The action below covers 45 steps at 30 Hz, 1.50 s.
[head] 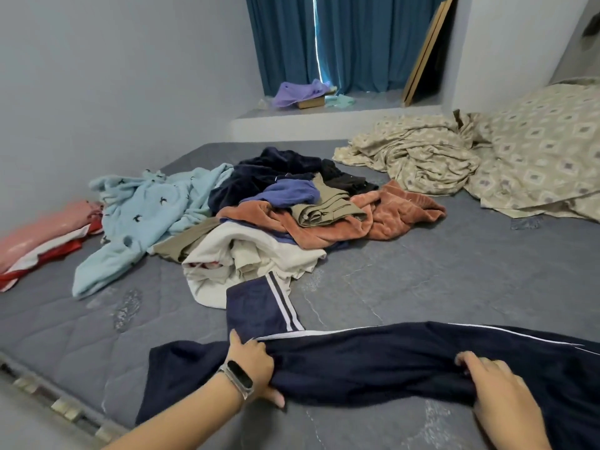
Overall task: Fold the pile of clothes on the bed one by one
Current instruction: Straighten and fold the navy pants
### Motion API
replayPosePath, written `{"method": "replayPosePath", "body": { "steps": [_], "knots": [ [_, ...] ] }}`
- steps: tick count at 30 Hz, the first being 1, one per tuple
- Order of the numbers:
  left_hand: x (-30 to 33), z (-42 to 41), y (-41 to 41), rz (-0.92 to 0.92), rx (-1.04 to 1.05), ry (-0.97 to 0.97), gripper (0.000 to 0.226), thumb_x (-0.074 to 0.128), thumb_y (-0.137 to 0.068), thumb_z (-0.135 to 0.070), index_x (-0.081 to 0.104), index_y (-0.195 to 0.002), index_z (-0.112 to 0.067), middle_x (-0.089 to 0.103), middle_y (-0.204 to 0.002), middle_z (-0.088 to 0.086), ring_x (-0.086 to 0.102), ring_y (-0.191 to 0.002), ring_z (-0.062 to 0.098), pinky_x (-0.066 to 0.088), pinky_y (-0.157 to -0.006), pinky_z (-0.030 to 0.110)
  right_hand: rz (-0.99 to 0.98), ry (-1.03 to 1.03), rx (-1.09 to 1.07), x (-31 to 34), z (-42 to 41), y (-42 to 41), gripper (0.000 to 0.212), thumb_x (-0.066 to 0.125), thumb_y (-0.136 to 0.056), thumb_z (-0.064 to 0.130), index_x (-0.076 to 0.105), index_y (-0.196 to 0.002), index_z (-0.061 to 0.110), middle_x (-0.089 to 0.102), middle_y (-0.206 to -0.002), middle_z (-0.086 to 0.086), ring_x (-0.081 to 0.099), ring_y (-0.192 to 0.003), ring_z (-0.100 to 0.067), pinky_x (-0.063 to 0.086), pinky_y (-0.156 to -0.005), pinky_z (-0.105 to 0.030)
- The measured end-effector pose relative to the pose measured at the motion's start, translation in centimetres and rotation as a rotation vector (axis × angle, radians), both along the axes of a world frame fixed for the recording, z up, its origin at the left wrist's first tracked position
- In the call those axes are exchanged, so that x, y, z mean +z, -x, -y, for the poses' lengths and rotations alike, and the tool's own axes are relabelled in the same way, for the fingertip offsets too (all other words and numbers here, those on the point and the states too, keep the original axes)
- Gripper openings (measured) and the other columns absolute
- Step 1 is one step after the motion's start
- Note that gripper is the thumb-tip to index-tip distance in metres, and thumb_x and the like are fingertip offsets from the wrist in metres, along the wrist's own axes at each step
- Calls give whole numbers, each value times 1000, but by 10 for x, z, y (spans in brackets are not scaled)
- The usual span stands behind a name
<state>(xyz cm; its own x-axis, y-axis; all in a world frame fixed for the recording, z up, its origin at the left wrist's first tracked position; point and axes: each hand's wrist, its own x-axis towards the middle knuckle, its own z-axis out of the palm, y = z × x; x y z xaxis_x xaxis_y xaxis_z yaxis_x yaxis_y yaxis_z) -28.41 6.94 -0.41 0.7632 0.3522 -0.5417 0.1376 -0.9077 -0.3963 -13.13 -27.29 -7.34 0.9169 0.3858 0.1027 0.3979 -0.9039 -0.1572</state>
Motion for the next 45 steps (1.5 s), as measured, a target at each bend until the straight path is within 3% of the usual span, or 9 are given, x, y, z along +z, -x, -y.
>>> {"method": "replayPosePath", "body": {
  "steps": [6, 10, 16, 19, 24, 28, 36, 40, 45],
  "knots": [
    [-5, -45, 3, 231, -1, -140, 39, 38, -98, -27, 52, -135, -24, -7, -161, 4, -12, -148, 22, -5, -112, 64, -98, 60, -8, 31, 39, 26, 38, 47, -75, 13, 26, -83, 43, 41, -98, 12, 37, -90, -7, 29, -71, -17],
    [6, -93, 3, 427, 15, -297, 53, 33, -100, -23, 22, -151, -25, -2, -162, 0, -6, -148, 22, -9, -116, 55, -143, 210, 14, 28, 42, 32, 41, 45, -79, 28, 19, -107, 43, 39, -114, 13, 33, -91, -9, 30, -71, -18],
    [54, -170, 29, 162, 99, -481, 45, 28, -101, -21, 37, -145, -23, 18, -158, 4, 8, -147, 33, -3, -113, 58, -232, 242, 65, 31, 35, 30, 32, 41, -83, 48, 24, -110, 43, 32, -112, 12, 33, -95, -10, 31, -80, -20],
    [48, -189, 44, 302, 436, -169, 36, 43, -89, -24, 56, -121, -13, 52, -133, 12, 51, -119, 31, 43, -100, 41, -326, 279, 36, 42, 22, 34, 45, 43, -73, 59, 29, -111, 40, 35, -123, 11, 36, -103, -12, 34, -89, -22],
    [-3, -159, 41, 741, 880, 508, 68, 69, -77, -54, 53, -122, -7, 59, -118, 5, 56, -114, 29, 43, -90, 30, -380, 118, 99, 69, -25, 46, 76, 46, -50, 64, 12, -117, 63, 19, -132, 21, 28, -130, -12, 27, -112, -36],
    [-39, -150, 29, 811, 1101, 666, 55, 78, -78, -28, 58, -118, 3, 61, -119, 18, 58, -111, 34, 47, -93, 36, -308, 8, 262, 62, -88, 57, 83, 27, -51, 72, 23, -132, 58, 27, -135, 23, 28, -130, -10, 22, -116, -37],
    [-19, -173, 22, 1494, 1451, 611, 52, 49, -97, -26, 34, -140, 0, 40, -144, 24, 41, -130, 40, 32, -110, 42, -42, -131, 323, 12, -168, 62, 64, 88, -48, 29, 64, -107, 27, 62, -83, 10, 64, -76, -20, 55, -79, -46],
    [-41, -180, 39, 934, 1353, 435, 61, 58, -81, -34, 43, -131, -2, 45, -134, 23, 43, -123, 38, 37, -104, 39, 31, -154, 270, 10, -177, 58, 50, 86, -52, 18, 66, -98, 26, 61, -72, 9, 61, -66, -21, 53, -67, -40],
    [-39, -126, 35, 1146, 453, 26, 74, 78, -64, -24, 47, -130, -14, 44, -128, 15, 45, -112, 38, 41, -89, 48, 47, -112, 282, 11, -173, 68, 21, 50, -90, 43, 66, -89, 28, 61, -70, 8, 60, -65, -23, 49, -65, -39]
  ]
}}
